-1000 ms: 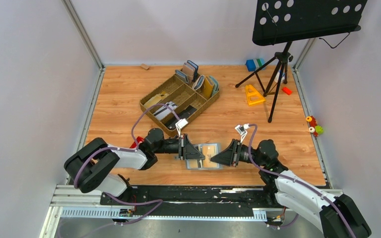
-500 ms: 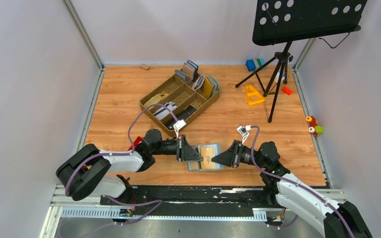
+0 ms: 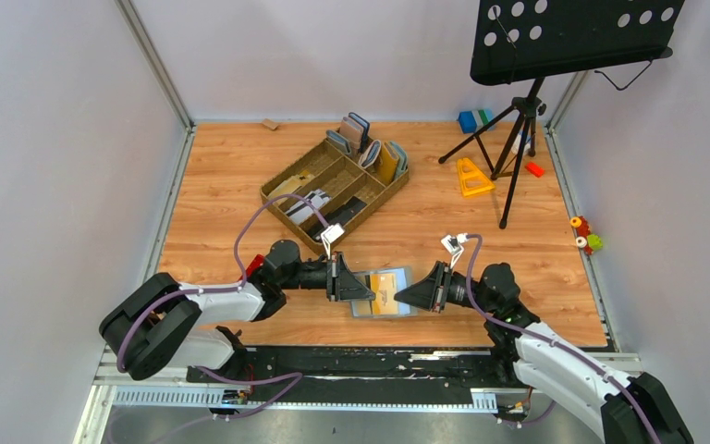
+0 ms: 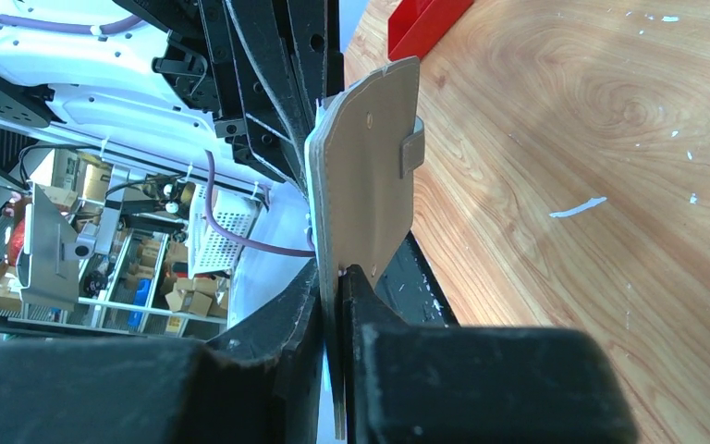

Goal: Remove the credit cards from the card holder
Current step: Remove the credit card from the card holder.

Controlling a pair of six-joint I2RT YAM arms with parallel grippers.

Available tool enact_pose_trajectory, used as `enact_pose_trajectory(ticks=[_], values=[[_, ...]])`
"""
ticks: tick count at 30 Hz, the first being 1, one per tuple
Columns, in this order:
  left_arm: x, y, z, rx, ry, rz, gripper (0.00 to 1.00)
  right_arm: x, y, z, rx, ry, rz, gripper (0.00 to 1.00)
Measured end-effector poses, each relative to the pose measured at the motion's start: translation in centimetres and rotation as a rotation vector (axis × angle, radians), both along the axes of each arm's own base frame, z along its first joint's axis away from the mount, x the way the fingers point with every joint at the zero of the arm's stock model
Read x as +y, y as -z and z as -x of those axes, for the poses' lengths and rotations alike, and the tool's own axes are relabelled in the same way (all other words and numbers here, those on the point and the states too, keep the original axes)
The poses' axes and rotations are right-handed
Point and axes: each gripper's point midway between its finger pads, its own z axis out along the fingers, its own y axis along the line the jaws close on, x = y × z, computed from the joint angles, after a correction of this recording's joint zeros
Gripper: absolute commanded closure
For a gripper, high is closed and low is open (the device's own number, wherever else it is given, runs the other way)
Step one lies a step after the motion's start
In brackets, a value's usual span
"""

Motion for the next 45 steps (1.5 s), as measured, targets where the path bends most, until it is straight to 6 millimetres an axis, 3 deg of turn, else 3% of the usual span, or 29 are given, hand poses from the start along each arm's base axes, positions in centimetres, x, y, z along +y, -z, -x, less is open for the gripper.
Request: enact_pose_trajectory(ticks=[2,7,12,17,21,23,33,45], values=[[0.0,0.0,0.0,0.001,-0.001,-0.002,0.97,0.0,0.0,0.0,0.001,0.0,0.0,1.0],[0.0,0.0,0.0,0.004,-0.003,0.0,0.71,0.1,0.1,-0.1,0.006,-0.003,-0.001,1.0],[-0.2,-0.3,0.0,-0.001,-0.004,0.012,0.68,0.3,0.1,-0.2,0.018,-0.007,-0.008,1.0],[-0.8,-0.5,0.0,0.0,0.007,0.021,0.71,0.4,-0.1,-0.2,0.021,-0.015,-0.019,1.0],[-0.9,-0.4,-0.1,0.011,0.007,0.023,0.95,0.4,-0.3,-0.1,0.018,-0.02,-0.024,1.0],[-1.0,-0.2,-0.2,0.022,0.005,0.022,1.0,0.4,-0.3,-0.1,0.017,-0.019,-0.025,1.0],[-0.6,0.0,-0.7,0.009,-0.013,0.01,1.0,-0.2,0.1,-0.5,0.02,0.034,0.001,1.0],[4.2,4.0,-4.5,-0.016,-0.217,-0.307,1.0,-3.3,3.2,-3.5,0.029,0.295,0.146,1.0]])
